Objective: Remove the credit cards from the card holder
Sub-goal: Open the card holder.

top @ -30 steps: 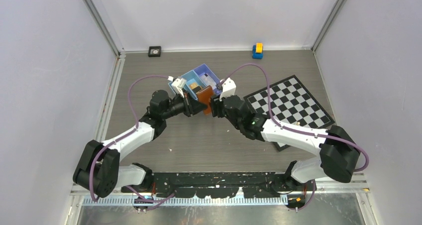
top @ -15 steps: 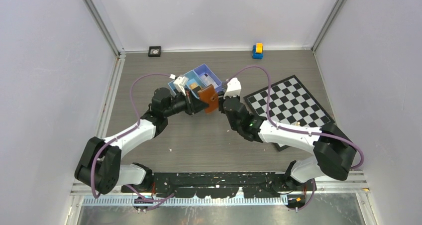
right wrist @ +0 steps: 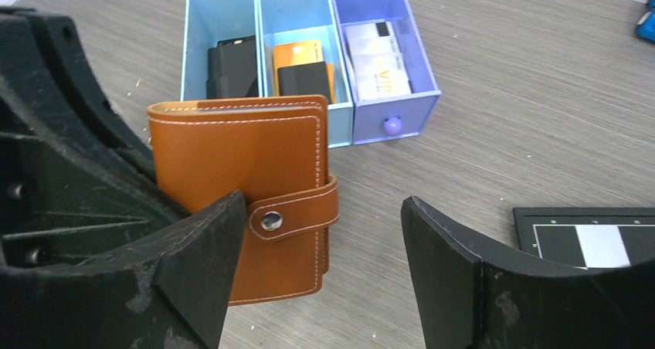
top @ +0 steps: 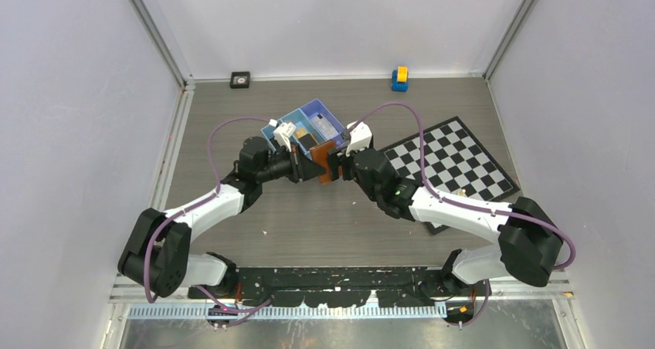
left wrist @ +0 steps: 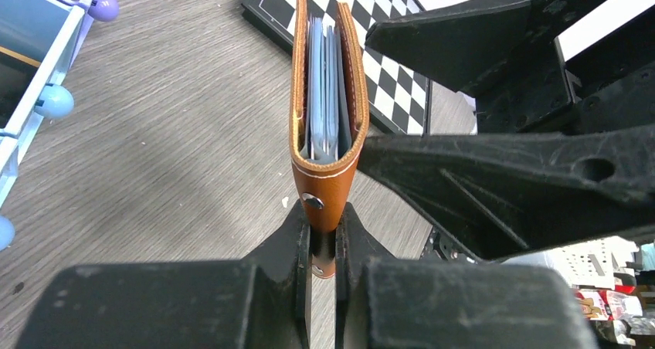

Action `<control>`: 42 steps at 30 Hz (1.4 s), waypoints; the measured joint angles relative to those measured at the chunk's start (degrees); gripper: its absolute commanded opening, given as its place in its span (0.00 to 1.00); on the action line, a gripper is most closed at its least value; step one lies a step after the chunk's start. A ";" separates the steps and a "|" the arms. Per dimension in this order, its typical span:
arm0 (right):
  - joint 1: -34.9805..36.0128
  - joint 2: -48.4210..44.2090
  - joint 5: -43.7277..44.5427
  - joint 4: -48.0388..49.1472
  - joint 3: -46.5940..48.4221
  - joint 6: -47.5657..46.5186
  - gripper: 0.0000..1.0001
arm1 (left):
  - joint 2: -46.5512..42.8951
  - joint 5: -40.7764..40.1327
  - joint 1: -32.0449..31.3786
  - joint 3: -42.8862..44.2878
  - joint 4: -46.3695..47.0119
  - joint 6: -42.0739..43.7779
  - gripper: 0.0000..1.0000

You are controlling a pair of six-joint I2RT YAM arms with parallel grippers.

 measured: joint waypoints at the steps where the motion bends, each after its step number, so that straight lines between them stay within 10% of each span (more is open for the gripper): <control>1: 0.04 0.00 -0.70 -0.22 0.00 0.00 0.79 | 0.00 0.13 0.00 0.00 0.02 -0.02 0.00; 7: 0.04 1.07 -4.66 -3.50 2.12 0.24 0.74 | 0.00 0.17 0.02 0.00 -0.15 -0.11 0.00; 16: 1.42 4.52 4.83 -5.66 6.38 2.21 0.25 | 0.00 -1.31 0.07 0.00 -0.66 -0.07 0.00; 21: 0.31 4.52 16.04 -4.68 4.68 2.14 0.29 | -0.11 -1.05 -0.02 0.00 -1.27 0.13 0.00; 27: -0.07 3.69 11.76 -6.19 4.61 1.92 0.76 | -0.20 -1.09 -0.02 0.00 -1.92 0.20 0.00; 36: 0.09 2.19 -3.78 -8.48 4.85 1.73 0.72 | -0.22 -1.09 -0.02 0.02 -2.25 0.20 0.00; 42: 0.22 7.50 -3.78 -14.80 11.04 2.34 0.52 | -0.31 -3.89 0.20 0.02 -4.00 0.74 0.00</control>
